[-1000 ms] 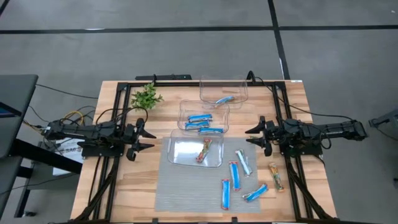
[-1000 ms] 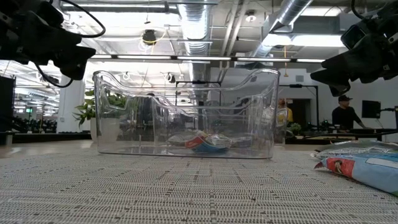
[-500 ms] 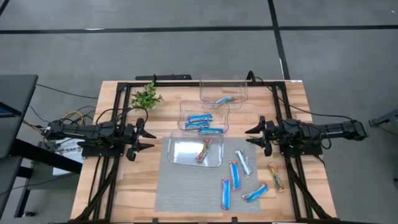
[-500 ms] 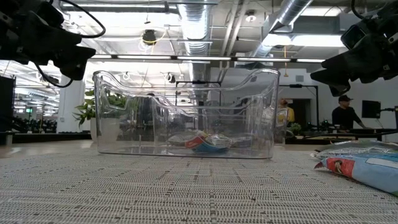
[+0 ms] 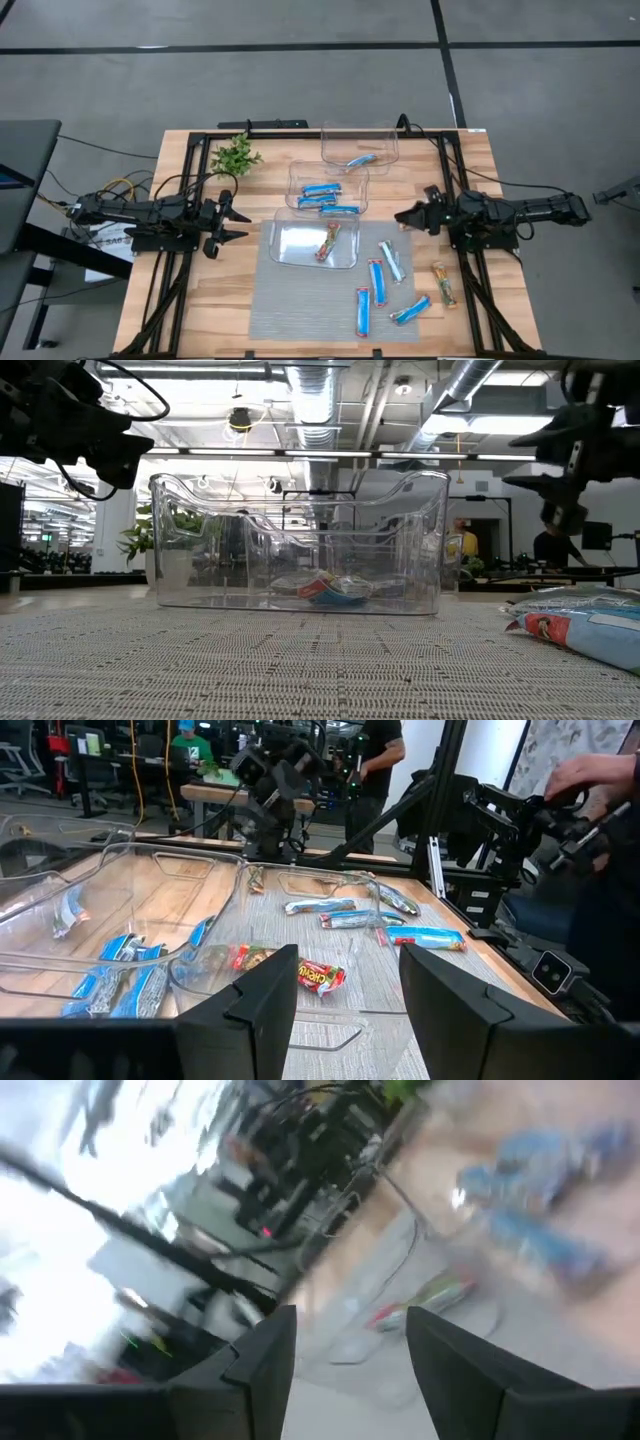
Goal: Pick and place Granola Bars by type
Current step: Put the yellow granola bar into the top transparent bin
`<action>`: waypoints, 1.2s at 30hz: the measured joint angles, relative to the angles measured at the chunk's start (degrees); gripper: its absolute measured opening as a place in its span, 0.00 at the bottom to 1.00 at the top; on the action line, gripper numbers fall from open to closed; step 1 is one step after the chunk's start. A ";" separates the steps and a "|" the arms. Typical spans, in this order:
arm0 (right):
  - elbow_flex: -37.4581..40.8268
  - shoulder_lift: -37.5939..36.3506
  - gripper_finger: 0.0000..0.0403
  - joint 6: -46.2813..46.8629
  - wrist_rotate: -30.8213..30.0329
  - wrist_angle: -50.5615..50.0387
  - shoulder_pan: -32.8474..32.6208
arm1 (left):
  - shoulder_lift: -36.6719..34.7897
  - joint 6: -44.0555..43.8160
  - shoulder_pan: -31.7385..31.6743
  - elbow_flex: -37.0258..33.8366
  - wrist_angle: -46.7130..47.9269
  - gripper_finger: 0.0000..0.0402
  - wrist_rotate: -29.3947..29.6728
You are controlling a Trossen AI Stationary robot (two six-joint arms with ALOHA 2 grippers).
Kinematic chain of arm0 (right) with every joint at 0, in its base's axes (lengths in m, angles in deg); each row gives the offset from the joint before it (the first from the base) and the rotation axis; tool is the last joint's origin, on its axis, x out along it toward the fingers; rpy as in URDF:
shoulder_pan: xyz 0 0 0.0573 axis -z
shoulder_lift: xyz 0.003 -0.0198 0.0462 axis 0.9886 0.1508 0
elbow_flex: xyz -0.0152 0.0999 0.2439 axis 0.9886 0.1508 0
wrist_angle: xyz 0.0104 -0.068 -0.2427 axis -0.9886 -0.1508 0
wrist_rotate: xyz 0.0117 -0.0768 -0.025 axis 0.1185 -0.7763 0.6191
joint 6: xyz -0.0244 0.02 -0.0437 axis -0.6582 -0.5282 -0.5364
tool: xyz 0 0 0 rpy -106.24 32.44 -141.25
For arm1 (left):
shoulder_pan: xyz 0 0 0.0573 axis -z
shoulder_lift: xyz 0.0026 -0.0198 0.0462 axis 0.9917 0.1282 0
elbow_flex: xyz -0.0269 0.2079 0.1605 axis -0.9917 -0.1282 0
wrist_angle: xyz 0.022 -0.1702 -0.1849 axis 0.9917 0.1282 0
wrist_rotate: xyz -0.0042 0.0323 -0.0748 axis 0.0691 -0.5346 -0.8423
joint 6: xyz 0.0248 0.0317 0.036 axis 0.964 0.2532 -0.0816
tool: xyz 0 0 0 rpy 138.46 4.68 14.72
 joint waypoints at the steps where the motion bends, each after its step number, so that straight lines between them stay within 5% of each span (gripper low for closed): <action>1: -0.15 0.01 0.46 4.18 0.08 -0.09 0.00 | 0.00 0.05 0.02 0.00 0.00 0.42 0.00; 4: -2.08 0.12 0.46 5.98 2.33 -1.07 0.00 | 0.00 -0.03 0.02 0.00 0.00 0.42 0.00; 14: -18.89 7.69 0.46 -16.32 3.01 -19.71 -0.16 | 0.01 -0.05 0.02 -0.01 0.01 0.42 -0.01; 36: -46.90 49.67 0.46 -47.28 2.53 -52.98 -2.86 | 0.02 0.09 0.02 0.00 0.02 0.42 -0.02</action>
